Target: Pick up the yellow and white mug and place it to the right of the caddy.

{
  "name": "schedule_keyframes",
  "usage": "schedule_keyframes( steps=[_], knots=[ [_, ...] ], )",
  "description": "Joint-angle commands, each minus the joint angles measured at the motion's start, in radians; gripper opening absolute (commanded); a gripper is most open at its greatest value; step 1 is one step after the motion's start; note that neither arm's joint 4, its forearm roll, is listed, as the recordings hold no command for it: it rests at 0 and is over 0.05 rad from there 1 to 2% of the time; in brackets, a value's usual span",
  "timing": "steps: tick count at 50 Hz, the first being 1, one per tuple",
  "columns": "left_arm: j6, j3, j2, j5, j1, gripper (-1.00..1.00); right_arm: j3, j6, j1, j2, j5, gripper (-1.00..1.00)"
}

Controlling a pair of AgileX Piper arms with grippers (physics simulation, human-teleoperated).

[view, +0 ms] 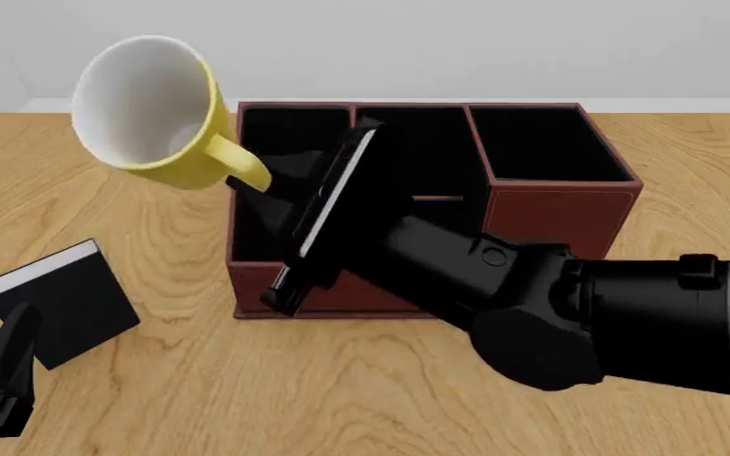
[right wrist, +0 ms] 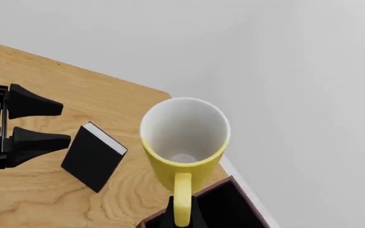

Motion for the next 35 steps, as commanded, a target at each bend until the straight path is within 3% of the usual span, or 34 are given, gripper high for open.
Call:
schedule_keyframes(
  steps=[1,35],
  knots=[
    [0.0,0.0,0.0,0.0,0.0,1.0,0.004,-0.012,-0.03,-0.057,0.017,-1.0],
    [0.0,0.0,0.0,0.0,0.0,1.0,0.04,-0.049,-0.183,-0.212,0.057,-1.0]
  ],
)
